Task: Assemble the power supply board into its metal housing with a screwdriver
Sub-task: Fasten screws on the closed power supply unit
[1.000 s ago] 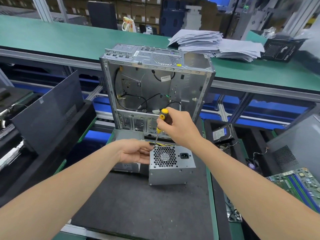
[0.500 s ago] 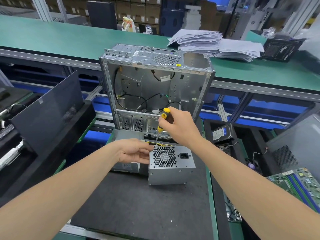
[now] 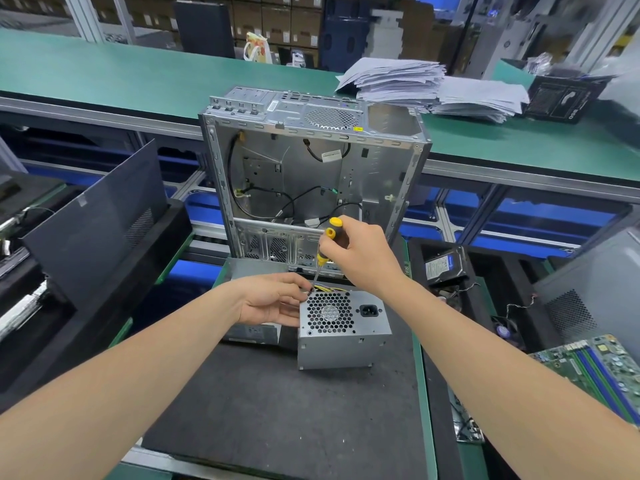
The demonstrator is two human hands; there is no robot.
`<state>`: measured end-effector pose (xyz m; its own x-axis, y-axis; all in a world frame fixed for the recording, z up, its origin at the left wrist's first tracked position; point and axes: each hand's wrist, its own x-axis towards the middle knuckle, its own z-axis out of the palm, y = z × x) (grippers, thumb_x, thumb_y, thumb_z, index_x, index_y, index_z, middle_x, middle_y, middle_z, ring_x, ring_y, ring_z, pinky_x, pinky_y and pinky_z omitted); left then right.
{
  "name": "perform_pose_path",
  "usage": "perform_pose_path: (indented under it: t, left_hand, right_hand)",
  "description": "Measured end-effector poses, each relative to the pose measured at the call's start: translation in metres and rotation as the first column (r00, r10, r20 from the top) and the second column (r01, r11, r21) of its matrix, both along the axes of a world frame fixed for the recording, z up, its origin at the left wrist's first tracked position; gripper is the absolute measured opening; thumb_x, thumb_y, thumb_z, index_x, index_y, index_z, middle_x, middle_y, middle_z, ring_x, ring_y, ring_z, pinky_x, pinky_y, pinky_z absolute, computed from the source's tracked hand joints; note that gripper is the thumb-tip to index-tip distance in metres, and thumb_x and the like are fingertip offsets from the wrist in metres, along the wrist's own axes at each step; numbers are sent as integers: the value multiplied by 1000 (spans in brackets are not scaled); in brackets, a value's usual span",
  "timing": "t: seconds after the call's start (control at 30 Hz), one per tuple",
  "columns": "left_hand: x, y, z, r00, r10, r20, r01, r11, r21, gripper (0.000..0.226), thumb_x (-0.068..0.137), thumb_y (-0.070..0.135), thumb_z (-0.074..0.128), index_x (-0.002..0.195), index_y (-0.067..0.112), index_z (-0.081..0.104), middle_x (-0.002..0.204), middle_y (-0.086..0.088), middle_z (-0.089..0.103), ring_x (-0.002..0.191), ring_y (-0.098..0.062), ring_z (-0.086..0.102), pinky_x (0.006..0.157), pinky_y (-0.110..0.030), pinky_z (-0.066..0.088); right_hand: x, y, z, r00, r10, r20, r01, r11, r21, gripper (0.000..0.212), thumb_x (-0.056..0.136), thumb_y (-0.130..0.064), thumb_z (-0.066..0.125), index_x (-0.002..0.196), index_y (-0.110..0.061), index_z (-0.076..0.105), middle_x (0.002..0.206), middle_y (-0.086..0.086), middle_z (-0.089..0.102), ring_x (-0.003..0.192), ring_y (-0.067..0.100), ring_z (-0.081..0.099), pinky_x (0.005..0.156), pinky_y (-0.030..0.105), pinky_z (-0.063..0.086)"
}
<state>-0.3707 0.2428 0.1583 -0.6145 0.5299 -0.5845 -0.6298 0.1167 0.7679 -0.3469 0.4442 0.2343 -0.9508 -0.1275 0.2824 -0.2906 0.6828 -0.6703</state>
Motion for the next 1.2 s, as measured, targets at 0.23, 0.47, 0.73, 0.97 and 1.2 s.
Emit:
perform_pose_path:
  t: [0.23, 0.47, 0.73, 0.97, 1.2]
  left_hand:
    - [-2, -1, -4, 1000, 13, 14, -14, 1000, 16, 19, 96, -5, 61, 102, 13, 64, 106, -16, 73, 102, -36, 73, 92, -52, 59]
    - [-1, 0, -4, 1000, -11, -13, 11, 1000, 9, 17, 97, -3, 61, 100, 14, 63, 86, -7, 73, 89, -29, 75, 90, -49, 60]
    - [-1, 1, -4, 999, -5, -47, 5, 1000, -3, 18, 96, -3, 63, 98, 15, 62, 88, -5, 72, 83, -25, 74, 83, -44, 61]
    - [-1, 0, -5, 999, 3, -36, -2, 1000, 10, 19, 95, -4, 64, 97, 14, 63, 90, -6, 72, 87, -27, 74, 84, -45, 61]
    - [-1, 0, -5, 999, 0, -37, 1, 1000, 18, 20, 95, -5, 63, 93, 14, 65, 96, -8, 70, 90, -28, 73, 86, -47, 61]
  right_hand:
    - [1, 2, 2, 1000, -13, -1, 13, 1000, -17, 23, 96, -32, 62, 79, -18, 58, 71, 2, 62, 62, 11, 49, 59, 31, 44]
    - [2, 2, 3, 1000, -5, -6, 5, 1000, -17, 24, 97, -32, 61, 79, -17, 58, 71, 3, 62, 62, 11, 48, 61, 39, 48]
    - [0, 2, 0, 1000, 2, -9, -2, 1000, -25, 22, 96, -34, 61, 80, -20, 58, 70, -2, 61, 62, 9, 49, 59, 29, 45]
    - [2, 0, 0, 999, 35, -23, -36, 999, -38, 23, 96, -30, 61, 75, -25, 54, 65, -6, 59, 61, 3, 49, 58, 12, 41]
    - [2, -1, 1, 996, 85, -21, -85, 996, 8, 19, 98, -31, 61, 82, -21, 58, 69, -8, 59, 62, 6, 48, 57, 14, 39]
